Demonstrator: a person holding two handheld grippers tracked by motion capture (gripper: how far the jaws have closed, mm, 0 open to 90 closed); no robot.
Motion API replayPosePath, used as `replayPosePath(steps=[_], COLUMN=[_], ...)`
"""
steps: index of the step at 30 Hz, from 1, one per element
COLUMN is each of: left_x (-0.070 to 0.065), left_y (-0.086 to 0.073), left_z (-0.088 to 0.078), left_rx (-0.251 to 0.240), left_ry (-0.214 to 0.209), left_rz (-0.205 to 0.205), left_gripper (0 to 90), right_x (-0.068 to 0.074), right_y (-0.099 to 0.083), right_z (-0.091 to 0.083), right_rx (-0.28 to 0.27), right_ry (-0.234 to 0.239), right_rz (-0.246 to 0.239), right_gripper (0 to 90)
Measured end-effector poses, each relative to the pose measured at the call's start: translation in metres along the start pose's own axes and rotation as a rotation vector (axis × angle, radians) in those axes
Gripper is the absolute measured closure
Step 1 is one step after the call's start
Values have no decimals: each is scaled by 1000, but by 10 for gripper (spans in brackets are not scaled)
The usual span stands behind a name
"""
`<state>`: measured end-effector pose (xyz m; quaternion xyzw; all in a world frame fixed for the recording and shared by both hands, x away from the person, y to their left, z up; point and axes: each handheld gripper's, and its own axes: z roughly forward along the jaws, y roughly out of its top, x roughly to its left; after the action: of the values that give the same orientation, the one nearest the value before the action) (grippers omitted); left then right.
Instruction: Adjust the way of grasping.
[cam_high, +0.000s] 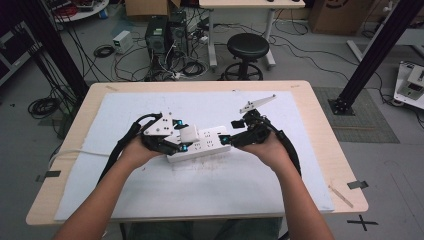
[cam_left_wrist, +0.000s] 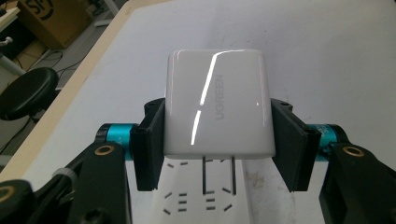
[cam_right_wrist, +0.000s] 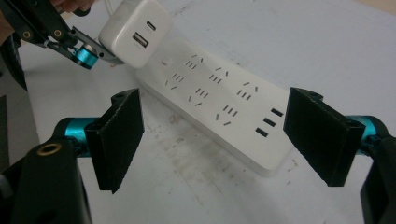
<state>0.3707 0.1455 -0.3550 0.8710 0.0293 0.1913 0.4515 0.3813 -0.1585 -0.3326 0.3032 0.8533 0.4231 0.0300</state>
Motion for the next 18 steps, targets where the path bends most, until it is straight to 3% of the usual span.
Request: replayPosePath(steps=[2, 6, 7, 11, 12, 16, 18], left_x=[-2, -6, -7, -9, -10, -11, -11], left_y=[1, 3, 3, 4, 4, 4, 5], left_z=[3, 7, 8, 10, 11, 11, 14], left_rx=[-14, -20, -27, -16, -18, -25, -29], left_ry=[0, -6, 1, 5, 12, 15, 24], left_rz=[8, 20, 24, 30, 25, 30, 34], left_gripper=[425, 425, 425, 425, 425, 425, 425], right_x=[2, 4, 5, 6, 6, 6, 6], right_y=[1, 2, 3, 3, 3, 1, -1], right_z=[5, 9, 16, 18, 24, 29, 33], right_rx=[-5, -10, -19, -24, -46, -66, -95], right_ry=[32, 51, 83, 94, 135, 124, 161], right_rz=[9, 23, 40, 49, 90, 111, 151], right_gripper=[206, 206, 206, 205, 206, 205, 206])
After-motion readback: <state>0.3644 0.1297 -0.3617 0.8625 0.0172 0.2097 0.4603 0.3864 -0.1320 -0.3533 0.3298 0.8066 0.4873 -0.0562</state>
